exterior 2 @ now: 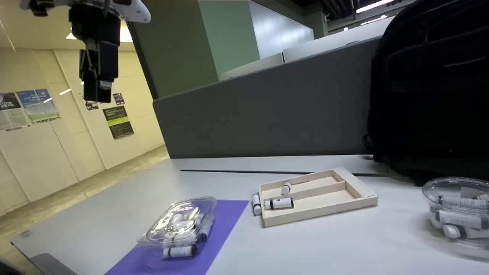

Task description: Remove one bottle from the tray and place it on the table.

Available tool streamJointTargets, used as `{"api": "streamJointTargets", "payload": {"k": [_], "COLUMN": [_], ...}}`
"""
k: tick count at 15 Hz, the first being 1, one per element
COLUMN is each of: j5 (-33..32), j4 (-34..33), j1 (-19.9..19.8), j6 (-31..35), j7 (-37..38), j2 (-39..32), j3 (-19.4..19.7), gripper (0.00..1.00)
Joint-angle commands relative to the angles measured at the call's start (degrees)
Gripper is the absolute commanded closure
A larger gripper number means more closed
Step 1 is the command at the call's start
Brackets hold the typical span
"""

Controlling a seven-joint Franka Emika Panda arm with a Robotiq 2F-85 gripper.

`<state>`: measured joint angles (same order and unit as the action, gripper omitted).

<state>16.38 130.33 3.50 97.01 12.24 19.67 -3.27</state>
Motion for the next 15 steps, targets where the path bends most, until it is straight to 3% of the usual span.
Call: {"api": "streamJointTargets", "payload": {"k": [1, 15], "j5": [0.1, -0.52], "j4": [-0.09, -0.25], "j1": [-0.48, -0.98], "j6": [-0.08, 0.6], "j7": [-0.16, 0.05], "j2": [-0.04, -0.34], "j3": [-0.4, -0.19], "gripper": [0.0, 0.0]}}
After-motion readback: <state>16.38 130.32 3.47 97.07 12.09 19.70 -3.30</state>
